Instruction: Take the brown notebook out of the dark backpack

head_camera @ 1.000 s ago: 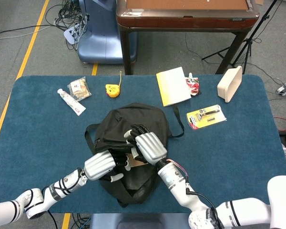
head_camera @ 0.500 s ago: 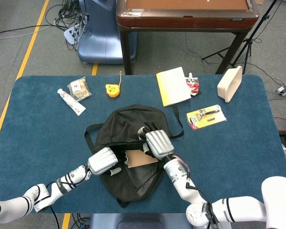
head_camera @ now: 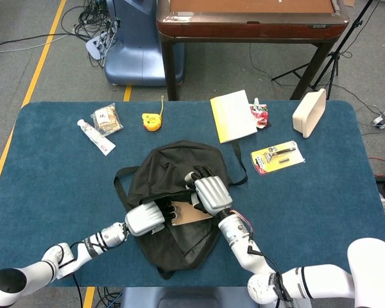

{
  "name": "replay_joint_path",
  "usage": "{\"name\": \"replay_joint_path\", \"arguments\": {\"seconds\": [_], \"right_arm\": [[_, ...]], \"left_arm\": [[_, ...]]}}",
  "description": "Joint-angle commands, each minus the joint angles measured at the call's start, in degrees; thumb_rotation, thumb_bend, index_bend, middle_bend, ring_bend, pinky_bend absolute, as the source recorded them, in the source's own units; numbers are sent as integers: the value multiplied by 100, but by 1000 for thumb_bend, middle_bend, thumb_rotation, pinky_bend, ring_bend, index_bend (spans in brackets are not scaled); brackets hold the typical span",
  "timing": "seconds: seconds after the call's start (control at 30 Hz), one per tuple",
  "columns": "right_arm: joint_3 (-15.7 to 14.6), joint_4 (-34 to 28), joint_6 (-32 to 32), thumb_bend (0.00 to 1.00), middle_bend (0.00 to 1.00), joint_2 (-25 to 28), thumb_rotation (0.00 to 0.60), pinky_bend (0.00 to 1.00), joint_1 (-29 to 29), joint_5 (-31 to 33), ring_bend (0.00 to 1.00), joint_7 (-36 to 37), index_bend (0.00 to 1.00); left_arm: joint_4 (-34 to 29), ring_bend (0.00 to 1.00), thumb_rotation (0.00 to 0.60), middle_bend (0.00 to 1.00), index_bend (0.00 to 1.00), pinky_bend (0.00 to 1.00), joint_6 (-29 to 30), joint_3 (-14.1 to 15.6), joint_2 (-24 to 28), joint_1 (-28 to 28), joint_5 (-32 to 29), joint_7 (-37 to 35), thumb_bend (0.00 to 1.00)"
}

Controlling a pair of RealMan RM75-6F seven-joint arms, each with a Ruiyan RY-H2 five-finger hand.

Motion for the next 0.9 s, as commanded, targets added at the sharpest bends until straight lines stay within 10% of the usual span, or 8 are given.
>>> {"name": "replay_joint_path", "arguments": {"seconds": [0.03, 0.9], "right_arm": [[6, 4, -1, 821, 280, -9, 600, 114, 7, 19, 94, -22, 683], [189, 271, -56, 821, 275, -16, 600, 114, 0, 249, 94, 111, 683]], "left_arm": [[405, 196, 600, 173, 199, 307, 192, 23, -260, -58, 13, 16, 285], [1812, 125, 600, 91, 114, 244, 116, 371, -1075, -366, -234, -399, 251]]}}
